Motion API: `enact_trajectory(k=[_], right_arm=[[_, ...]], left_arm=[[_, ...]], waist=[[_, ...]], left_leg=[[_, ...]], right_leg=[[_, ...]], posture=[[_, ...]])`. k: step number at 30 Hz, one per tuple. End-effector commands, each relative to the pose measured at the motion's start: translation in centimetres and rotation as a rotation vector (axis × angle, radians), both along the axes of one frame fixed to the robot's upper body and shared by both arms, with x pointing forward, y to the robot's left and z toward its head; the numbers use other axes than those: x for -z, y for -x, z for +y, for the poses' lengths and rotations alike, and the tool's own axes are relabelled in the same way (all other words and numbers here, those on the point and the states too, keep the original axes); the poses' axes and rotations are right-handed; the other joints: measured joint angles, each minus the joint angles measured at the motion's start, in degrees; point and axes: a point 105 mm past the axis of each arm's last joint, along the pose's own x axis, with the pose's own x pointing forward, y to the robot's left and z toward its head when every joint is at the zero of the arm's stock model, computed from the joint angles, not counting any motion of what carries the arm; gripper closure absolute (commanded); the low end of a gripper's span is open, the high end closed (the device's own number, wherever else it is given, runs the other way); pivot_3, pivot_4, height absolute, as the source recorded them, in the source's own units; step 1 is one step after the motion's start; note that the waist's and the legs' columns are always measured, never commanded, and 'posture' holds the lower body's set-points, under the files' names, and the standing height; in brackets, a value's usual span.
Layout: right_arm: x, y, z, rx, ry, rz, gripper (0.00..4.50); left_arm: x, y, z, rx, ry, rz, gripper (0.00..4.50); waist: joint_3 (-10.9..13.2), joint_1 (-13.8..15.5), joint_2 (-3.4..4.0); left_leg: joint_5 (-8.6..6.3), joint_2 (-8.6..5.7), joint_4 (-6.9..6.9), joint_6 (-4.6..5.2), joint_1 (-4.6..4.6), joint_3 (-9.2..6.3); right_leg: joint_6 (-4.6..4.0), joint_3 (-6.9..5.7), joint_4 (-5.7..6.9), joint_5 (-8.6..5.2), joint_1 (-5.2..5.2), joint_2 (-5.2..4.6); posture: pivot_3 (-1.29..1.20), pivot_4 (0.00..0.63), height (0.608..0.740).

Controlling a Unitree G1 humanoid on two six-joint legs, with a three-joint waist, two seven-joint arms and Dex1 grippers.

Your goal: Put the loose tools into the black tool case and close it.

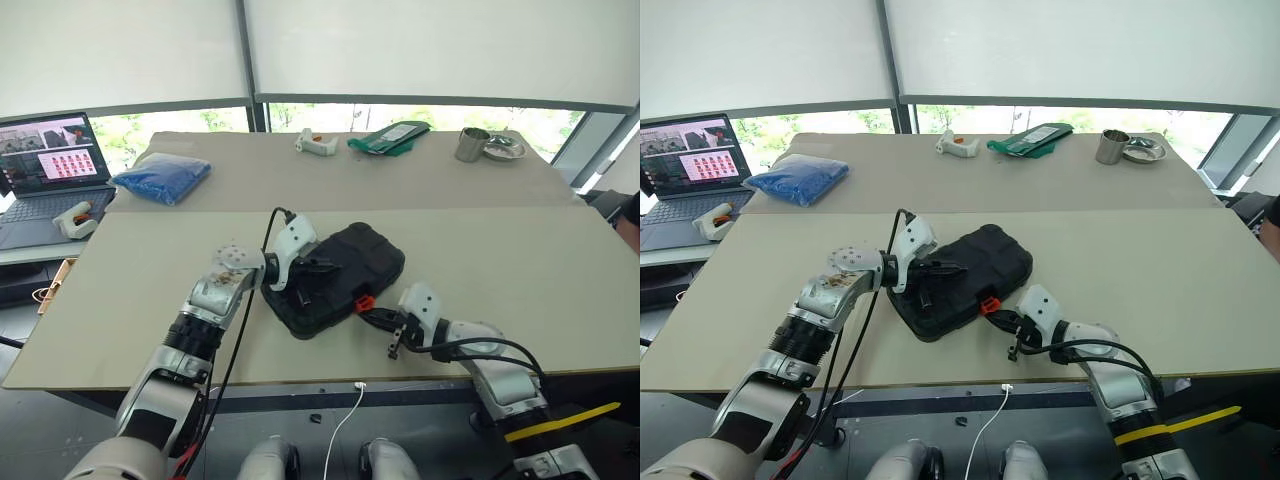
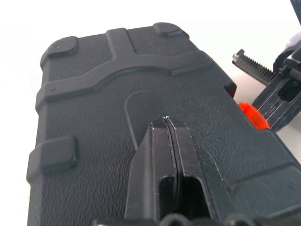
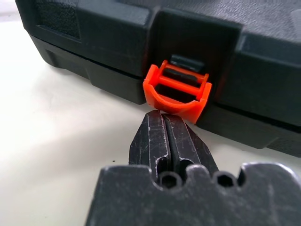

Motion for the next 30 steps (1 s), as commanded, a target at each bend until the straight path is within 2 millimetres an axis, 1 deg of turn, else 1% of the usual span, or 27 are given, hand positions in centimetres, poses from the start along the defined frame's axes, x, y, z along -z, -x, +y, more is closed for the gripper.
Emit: enact_trajectory(k=[1, 3, 5, 7, 9, 14, 18, 21, 26, 27, 30], right_arm=[[-3.3, -0.8, 0.8, -0.021, -0.05, -0.129, 4.44], [-3.7, -0.8, 0.9, -0.031, -0.045, -0.15, 4.44], [-4.2, -0.7, 0.8, -0.036, -0.045, -0.173, 4.44], [-5.3, -0.8, 0.7, -0.039, -0.056, -0.192, 4.44], [-5.6, -0.9, 0.7, -0.047, -0.054, -0.194, 4.44], [-5.2, -1.0, 0.7, -0.077, -0.022, -0.174, 4.44], [-6.3, -1.1, 0.5, -0.081, -0.029, -0.177, 4.44], [-7.0, -1.2, 0.9, -0.106, -0.044, -0.168, 4.44], [-7.4, -1.5, 1.5, -0.131, -0.066, -0.149, 4.44], [-7.5, -1.5, 1.6, -0.135, -0.071, -0.144, 4.44], [-7.8, -1.4, 1.6, -0.135, -0.103, -0.131, 4.44]], left_arm=[[4.9, 0.9, 0.5, -0.022, -0.095, 0.156, 4.45], [5.3, 1.1, 0.6, -0.018, -0.104, 0.172, 4.45], [5.9, 1.5, 0.7, -0.009, -0.123, 0.194, 4.45], [6.6, 2.0, 0.8, 0.009, -0.147, 0.213, 4.45], [7.0, 2.3, 0.9, 0.015, -0.153, 0.226, 4.45], [7.4, 2.5, 0.8, 0.019, -0.156, 0.239, 4.45], [7.5, 2.6, 0.8, 0.019, -0.152, 0.246, 4.45], [7.8, 2.8, 1.1, 0.011, -0.151, 0.258, 4.45], [8.1, 2.7, 1.5, -0.008, -0.151, 0.265, 4.45], [8.0, 2.7, 1.5, -0.012, -0.149, 0.264, 4.45], [8.0, 2.6, 1.8, -0.02, -0.146, 0.263, 4.45]], waist=[[0.0, -0.1, 0.0], [0.0, -0.2, 0.0], [0.0, -0.3, 0.0], [0.0, -0.3, 0.0], [0.0, -0.5, 0.0], [0.0, -0.7, 0.01], [0.0, -0.9, 0.02], [0.0, -1.1, 0.04], [-0.1, -1.4, 0.12], [-0.1, -1.5, 0.1], [-0.4, -1.5, 0.18]], left_leg=[[0.0, 0.01, 0.0, 0.0, 0.0, 0.0], [0.0, 0.01, 0.0, 0.0, 0.0, 0.01], [-0.01, 0.01, 0.0, -0.02, 0.0, 0.0], [-0.04, 0.01, 0.0, -0.07, 0.0, 0.0], [-0.11, 0.02, -0.01, -0.2, 0.0, 0.01], [-0.14, 0.03, -0.02, -0.25, 0.04, 0.0], [-0.14, 0.03, -0.02, -0.25, 0.05, 0.01], [-0.16, 0.04, -0.02, -0.29, 0.08, 0.0], [-0.19, 0.06, -0.03, -0.34, 0.15, 0.01], [-0.19, 0.07, -0.06, -0.34, 0.28, 0.01], [-0.21, 0.12, -0.15, -0.37, 0.43, 0.02]], right_leg=[[0.02, 0.0, 0.0, 0.01, 0.0, 0.0], [0.01, 0.0, 0.0, 0.01, 0.0, 0.0], [0.0, 0.0, 0.0, 0.01, 0.0, 0.0], [-0.01, 0.0, 0.0, 0.0, -0.01, 0.0], [-0.01, 0.0, 0.0, 0.0, -0.01, 0.0], [-0.01, 0.0, 0.0, 0.0, 0.01, 0.0], [-0.01, 0.0, 0.0, 0.0, 0.01, 0.0], [-0.02, 0.0, 0.0, 0.0, 0.03, 0.0], [-0.06, 0.01, 0.01, 0.01, 0.04, 0.0], [-0.06, 0.01, 0.0, 0.02, 0.12, 0.01], [-0.08, -0.01, 0.01, 0.01, 0.15, 0.03]], posture=[[0.0, 0.15, 0.74], [0.0, 0.15, 0.74], [0.0, 0.15, 0.74], [0.0, 0.15, 0.74], [0.0, 0.15, 0.74], [0.0, 0.15, 0.74], [0.0, 0.15, 0.74], [0.0, 0.15, 0.74], [0.0, 0.15, 0.74], [0.0, 0.15, 0.74], [0.0, 0.15, 0.74]])
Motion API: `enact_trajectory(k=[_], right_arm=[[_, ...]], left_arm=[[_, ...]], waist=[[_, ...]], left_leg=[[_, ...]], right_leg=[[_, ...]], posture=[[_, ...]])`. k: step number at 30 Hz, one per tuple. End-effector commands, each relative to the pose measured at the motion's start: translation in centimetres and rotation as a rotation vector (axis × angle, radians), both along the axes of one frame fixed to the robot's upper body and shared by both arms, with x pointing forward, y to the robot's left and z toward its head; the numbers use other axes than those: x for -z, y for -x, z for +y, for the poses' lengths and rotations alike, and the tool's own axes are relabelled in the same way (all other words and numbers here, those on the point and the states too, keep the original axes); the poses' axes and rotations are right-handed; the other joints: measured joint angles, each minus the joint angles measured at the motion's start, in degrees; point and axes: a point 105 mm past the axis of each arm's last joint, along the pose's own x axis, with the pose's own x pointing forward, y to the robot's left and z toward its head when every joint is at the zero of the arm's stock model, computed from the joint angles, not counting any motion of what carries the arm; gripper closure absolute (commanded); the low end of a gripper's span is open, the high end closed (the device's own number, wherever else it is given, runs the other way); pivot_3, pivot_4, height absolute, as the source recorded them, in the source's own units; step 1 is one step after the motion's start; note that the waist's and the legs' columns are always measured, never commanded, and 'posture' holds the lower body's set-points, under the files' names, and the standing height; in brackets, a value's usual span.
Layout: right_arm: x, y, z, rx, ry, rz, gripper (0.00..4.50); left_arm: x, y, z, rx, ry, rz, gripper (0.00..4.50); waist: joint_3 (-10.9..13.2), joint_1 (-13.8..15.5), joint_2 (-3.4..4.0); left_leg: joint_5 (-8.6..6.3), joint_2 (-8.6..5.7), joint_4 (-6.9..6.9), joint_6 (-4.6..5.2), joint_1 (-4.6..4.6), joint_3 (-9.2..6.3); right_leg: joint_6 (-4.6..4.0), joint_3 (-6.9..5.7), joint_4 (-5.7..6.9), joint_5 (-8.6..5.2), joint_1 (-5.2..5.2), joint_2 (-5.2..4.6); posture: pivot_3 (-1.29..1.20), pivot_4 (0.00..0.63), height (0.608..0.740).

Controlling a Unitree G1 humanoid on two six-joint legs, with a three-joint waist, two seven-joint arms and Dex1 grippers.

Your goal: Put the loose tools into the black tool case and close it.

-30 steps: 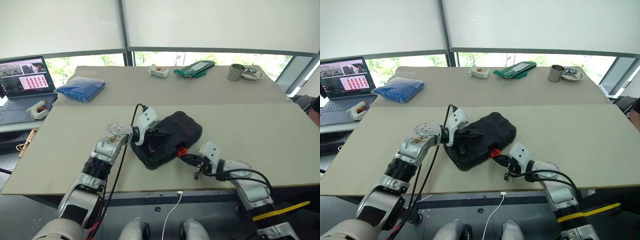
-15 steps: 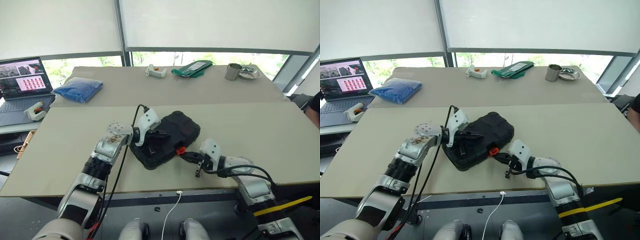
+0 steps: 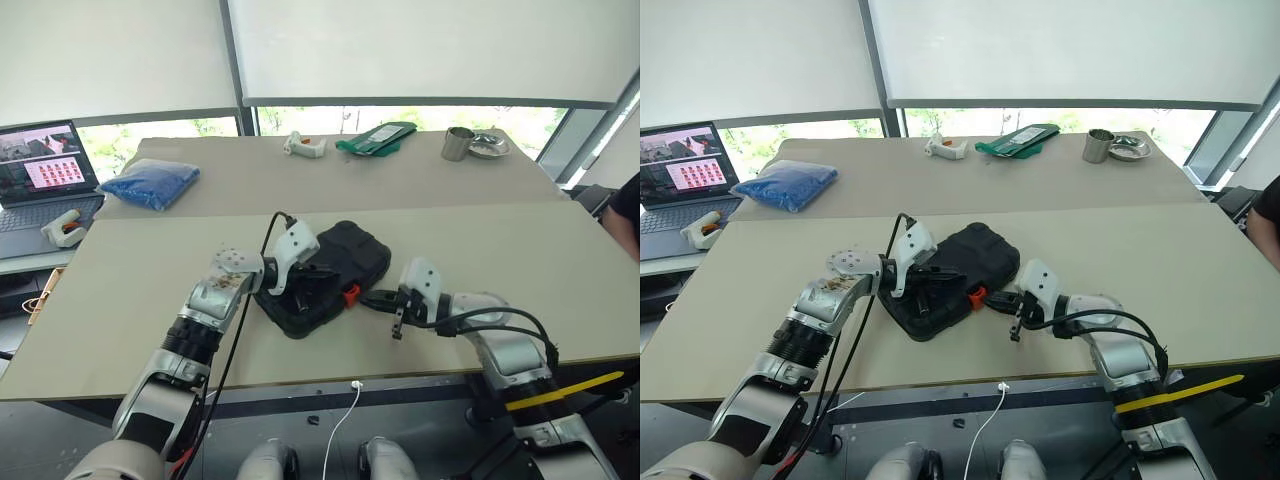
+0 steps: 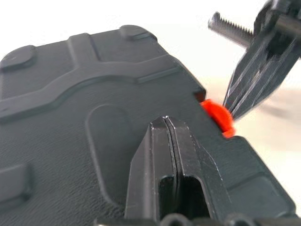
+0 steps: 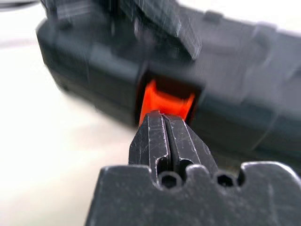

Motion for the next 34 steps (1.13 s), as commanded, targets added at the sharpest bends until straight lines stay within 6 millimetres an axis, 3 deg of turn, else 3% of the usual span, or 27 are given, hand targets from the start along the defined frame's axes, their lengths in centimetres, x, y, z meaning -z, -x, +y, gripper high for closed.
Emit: enact_trajectory(k=[1, 5, 7, 12, 15, 18, 20, 21, 24, 28, 34], right_arm=[[-3.2, 0.2, 0.6, -0.021, -0.089, -0.076, 4.44], [-3.2, 1.6, -1.3, -0.036, -0.092, -0.042, 4.44], [-3.6, 2.1, -2.8, -0.013, -0.111, -0.029, 4.5], [-3.8, 3.5, -6.7, 0.04, -0.067, -0.072, 3.02], [-3.6, 3.8, -9.3, 0.103, -0.013, -0.127, 1.96], [-2.8, 4.3, -11.5, 0.129, 0.058, -0.165, 0.97], [-2.6, 4.9, -12.1, 0.089, 0.048, -0.197, 0.22], [-2.2, 5.1, -12.5, 0.08, 0.061, -0.184, 0.07], [-1.3, 5.4, -13.1, 0.049, 0.092, -0.143, 0.07], [-0.9, 5.0, -13.3, 0.05, 0.1, -0.155, 0.07], [-0.7, 4.0, -13.2, 0.077, 0.108, -0.197, 0.07]], left_arm=[[6.7, 1.7, 1.5, -0.045, -0.13, 0.228, 4.45], [4.6, 1.3, 1.7, -0.051, 0.003, 0.148, 4.45], [2.2, 1.1, 2.1, -0.04, 0.104, 0.03, 3.94], [-1.8, 3.1, 6.0, 0.016, 0.219, -0.168, 2.31], [-2.5, 4.2, 9.9, -0.064, 0.181, -0.242, 1.18], [-1.9, 5.8, 13.7, -0.152, 0.101, -0.217, 0.1], [-1.4, 6.9, 15.6, -0.205, 0.058, -0.215, 0.0], [-1.0, 7.3, 16.8, -0.241, 0.02, -0.231, 0.0], [0.0, 8.3, 19.4, -0.335, -0.076, -0.253, 0.0], [1.0, 9.4, 21.1, -0.398, -0.126, -0.259, 0.0], [1.5, 9.4, 21.4, -0.437, -0.127, -0.28, 0.0]], waist=[[-0.2, 0.2, 0.14], [-0.4, 0.6, 0.11], [-0.4, 0.7, 0.11], [-0.4, 0.0, 0.07], [-0.3, 0.1, 0.05], [-0.1, 0.4, -0.06], [0.0, 0.6, -0.08], [0.0, 0.8, -0.08], [0.2, 1.1, -0.05], [0.3, 1.6, -0.06], [0.3, 1.8, -0.02]], left_leg=[[0.0, 0.0, -0.03, -0.01, 0.01, 0.0], [-0.1, -0.01, -0.1, -0.1, 0.02, -0.01], [-0.22, -0.02, -0.1, -0.05, 0.0, 0.0], [-0.24, 0.12, -0.15, -0.04, -0.16, 0.07], [-0.26, 0.48, -0.15, -0.08, -0.16, 0.14], [-0.26, 0.64, -0.15, -0.12, -0.21, 0.17], [-0.31, 0.66, -0.15, -0.18, -0.22, 0.2], [-0.33, 0.66, -0.15, -0.2, -0.24, 0.21], [-0.54, 0.66, -0.14, -0.53, -0.27, 0.21], [-0.56, 0.7, -0.13, -0.59, -0.46, 0.29], [-0.56, 0.7, -0.1, -0.61, -0.61, 0.35]], right_leg=[[0.0, -0.01, -0.01, 0.0, 0.0, 0.0], [0.1, -0.04, -0.07, -0.07, -0.04, -0.03], [0.07, -0.02, -0.11, -0.09, -0.04, -0.09], [-0.28, 0.08, -0.08, 0.05, -0.23, 0.0], [-0.53, -0.01, -0.08, -0.42, -0.28, 0.31], [-0.59, -0.06, -0.09, -0.51, -0.35, 0.47], [-0.66, -0.05, -0.12, -0.58, -0.39, 0.46], [-0.67, -0.05, -0.14, -0.59, -0.4, 0.46], [-0.67, -0.03, -0.18, -0.59, -0.43, 0.38], [-0.75, -0.1, -0.15, -0.53, -0.91, 0.22], [-0.77, -0.2, -0.09, -0.51, -1.01, 0.17]], posture=[[0.0, 0.15, 0.74], [0.0, 0.15, 0.74], [0.0, 0.15, 0.74], [0.0, 0.15, 0.74], [0.0, 0.15, 0.74], [0.0, 0.15, 0.74], [0.0, 0.15, 0.74], [0.0, 0.15, 0.74], [0.0, 0.15, 0.74], [0.0, 0.15, 0.74], [0.0, 0.15, 0.74]])
